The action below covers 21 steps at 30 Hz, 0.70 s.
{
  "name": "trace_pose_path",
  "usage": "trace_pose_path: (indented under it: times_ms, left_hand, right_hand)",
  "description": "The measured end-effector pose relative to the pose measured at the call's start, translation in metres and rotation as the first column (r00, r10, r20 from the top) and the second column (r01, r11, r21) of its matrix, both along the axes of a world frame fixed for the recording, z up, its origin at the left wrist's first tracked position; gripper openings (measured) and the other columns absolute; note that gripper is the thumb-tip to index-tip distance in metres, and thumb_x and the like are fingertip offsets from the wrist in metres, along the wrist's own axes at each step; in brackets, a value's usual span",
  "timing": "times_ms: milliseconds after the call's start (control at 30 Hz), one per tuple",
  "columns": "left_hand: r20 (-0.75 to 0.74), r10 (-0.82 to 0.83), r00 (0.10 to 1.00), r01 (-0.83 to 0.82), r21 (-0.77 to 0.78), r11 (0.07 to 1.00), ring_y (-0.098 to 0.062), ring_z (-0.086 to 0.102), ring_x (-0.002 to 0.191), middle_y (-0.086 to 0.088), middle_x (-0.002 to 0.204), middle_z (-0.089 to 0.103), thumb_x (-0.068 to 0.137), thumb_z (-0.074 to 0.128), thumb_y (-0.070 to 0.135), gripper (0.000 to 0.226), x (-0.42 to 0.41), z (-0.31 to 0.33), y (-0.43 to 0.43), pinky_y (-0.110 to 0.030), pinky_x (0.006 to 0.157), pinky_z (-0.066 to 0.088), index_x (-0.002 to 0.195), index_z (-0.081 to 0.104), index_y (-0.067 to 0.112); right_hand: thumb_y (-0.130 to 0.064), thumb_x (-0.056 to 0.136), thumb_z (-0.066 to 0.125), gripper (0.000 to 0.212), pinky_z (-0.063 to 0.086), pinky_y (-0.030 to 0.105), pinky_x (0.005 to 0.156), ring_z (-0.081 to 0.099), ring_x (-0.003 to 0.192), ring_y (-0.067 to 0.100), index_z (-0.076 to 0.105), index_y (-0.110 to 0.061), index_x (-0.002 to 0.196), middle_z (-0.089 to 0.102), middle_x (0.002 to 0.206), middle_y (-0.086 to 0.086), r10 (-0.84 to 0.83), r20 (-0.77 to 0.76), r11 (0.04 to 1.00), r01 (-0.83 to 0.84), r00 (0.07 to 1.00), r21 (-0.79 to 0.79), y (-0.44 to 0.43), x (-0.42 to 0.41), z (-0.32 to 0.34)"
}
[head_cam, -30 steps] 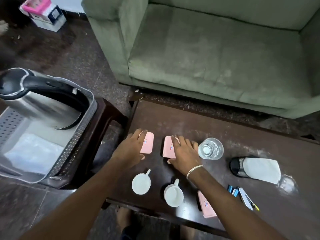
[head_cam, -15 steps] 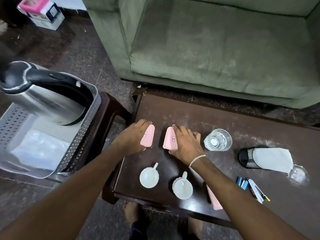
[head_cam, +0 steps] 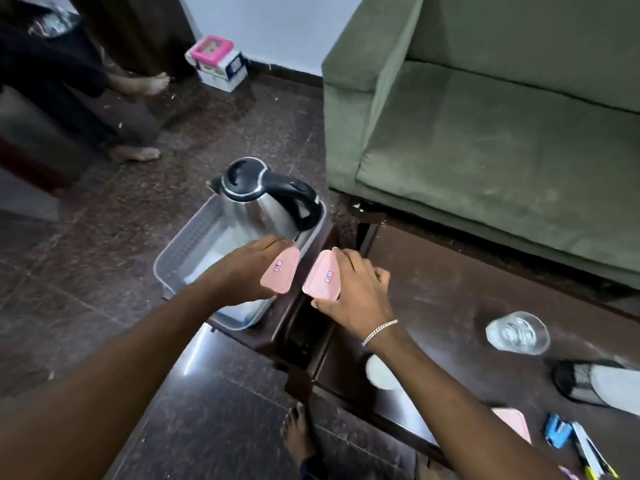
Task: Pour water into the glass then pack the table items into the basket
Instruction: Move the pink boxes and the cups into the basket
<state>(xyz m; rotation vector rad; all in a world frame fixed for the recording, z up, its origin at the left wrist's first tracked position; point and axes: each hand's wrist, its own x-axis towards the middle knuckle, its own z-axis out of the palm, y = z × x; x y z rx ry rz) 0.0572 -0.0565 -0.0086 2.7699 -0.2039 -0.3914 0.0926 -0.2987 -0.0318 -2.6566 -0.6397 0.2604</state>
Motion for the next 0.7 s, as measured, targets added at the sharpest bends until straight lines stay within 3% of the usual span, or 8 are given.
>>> trace_pose_path:
  times_ms: [133, 233, 367, 567, 633, 700]
  left_hand:
    - [-0.058, 0.034, 0.998, -0.033, 0.026, 0.999, -0.025, 0.055, 0.133, 0.006, 0.155, 0.042, 0.062, 0.096, 0.031, 0.109, -0.019, 0.006, 0.062, -0.032, 0.102, 0.046, 0.153, 0.037, 0.025]
    - [-0.112, 0.022, 0.993, -0.02, 0.026, 0.999, -0.022, 0.053, 0.135, 0.005, 0.155, 0.044, 0.061, 0.097, 0.027, 0.109, -0.027, 0.0, 0.095, -0.026, 0.102, 0.042, 0.153, 0.039, 0.023]
    - [-0.199, -0.021, 0.98, 0.032, 0.054, 0.998, -0.025, 0.055, 0.135, 0.002, 0.158, 0.042, 0.065, 0.094, 0.023, 0.108, -0.031, -0.018, 0.125, -0.039, 0.108, 0.048, 0.157, 0.037, 0.021]
    - [-0.282, -0.098, 0.954, 0.116, 0.047, 0.992, -0.026, 0.06, 0.13, 0.003, 0.156, 0.041, 0.07, 0.086, 0.019, 0.101, -0.027, -0.049, 0.144, -0.041, 0.102, 0.051, 0.158, 0.035, 0.021]
    - [-0.254, -0.152, 0.955, 0.166, 0.035, 0.986, -0.02, 0.057, 0.131, 0.001, 0.153, 0.044, 0.074, 0.084, 0.023, 0.095, -0.025, -0.056, 0.145, -0.041, 0.102, 0.05, 0.156, 0.038, 0.018]
    - [-0.188, -0.22, 0.957, 0.218, -0.031, 0.975, -0.012, 0.047, 0.128, -0.007, 0.147, 0.051, 0.075, 0.082, 0.018, 0.083, -0.02, -0.063, 0.144, -0.032, 0.103, 0.046, 0.15, 0.047, 0.009]
  right_hand:
    - [-0.069, 0.063, 0.067, 0.096, 0.031, 0.04, 0.093, 0.047, 0.122, 0.017, 0.04, -0.026, 0.145, 0.046, 0.14, -0.008, 0.003, 0.022, 0.999, -0.004, 1.0, 0.04, 0.065, -0.025, 0.006]
    - [-0.068, 0.06, 0.068, 0.097, 0.03, 0.04, 0.091, 0.049, 0.12, 0.018, 0.043, -0.024, 0.143, 0.049, 0.136, -0.007, -0.016, 0.015, 0.999, 0.015, 1.0, 0.04, 0.105, -0.044, -0.006]
    - [-0.069, 0.059, 0.069, 0.096, 0.029, 0.046, 0.09, 0.053, 0.113, 0.019, 0.047, -0.021, 0.139, 0.053, 0.126, -0.005, -0.042, 0.015, 0.999, 0.043, 0.999, -0.028, 0.147, -0.057, -0.028]
    - [-0.068, 0.062, 0.074, 0.087, 0.031, 0.054, 0.091, 0.057, 0.106, 0.022, 0.054, -0.015, 0.128, 0.056, 0.116, 0.0, -0.037, -0.013, 0.978, 0.033, 0.999, -0.206, 0.173, -0.067, -0.055]
    - [-0.064, 0.061, 0.079, 0.086, 0.03, 0.055, 0.092, 0.056, 0.108, 0.022, 0.053, -0.016, 0.128, 0.054, 0.117, -0.001, -0.038, -0.032, 0.973, 0.03, 0.999, -0.227, 0.174, -0.068, -0.058]
    - [-0.063, 0.06, 0.081, 0.089, 0.03, 0.055, 0.093, 0.054, 0.109, 0.022, 0.052, -0.017, 0.129, 0.053, 0.118, -0.001, -0.034, -0.06, 0.972, 0.019, 0.998, -0.235, 0.176, -0.065, -0.058]
